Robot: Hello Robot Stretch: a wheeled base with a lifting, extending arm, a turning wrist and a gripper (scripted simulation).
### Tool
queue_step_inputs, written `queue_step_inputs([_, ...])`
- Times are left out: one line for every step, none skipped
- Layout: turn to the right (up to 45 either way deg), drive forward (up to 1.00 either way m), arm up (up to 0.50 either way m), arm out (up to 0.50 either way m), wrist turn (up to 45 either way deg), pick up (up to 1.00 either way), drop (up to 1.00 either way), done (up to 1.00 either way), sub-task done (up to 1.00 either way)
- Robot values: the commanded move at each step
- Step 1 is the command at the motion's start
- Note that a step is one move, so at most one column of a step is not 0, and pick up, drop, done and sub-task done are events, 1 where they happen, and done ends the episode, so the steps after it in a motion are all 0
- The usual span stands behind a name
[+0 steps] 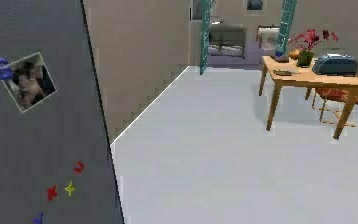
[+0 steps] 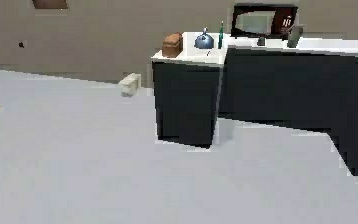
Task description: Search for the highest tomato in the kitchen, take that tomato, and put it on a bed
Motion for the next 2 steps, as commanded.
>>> queue_step_inputs([45.0, 0.00, 0.00, 0.00, 0.0, 0.00, 0.00, 0.00, 0.00])
queue_step_inputs([45.0, 0.00, 0.00, 0.00, 0.0, 0.00, 0.00, 0.00, 0.00])
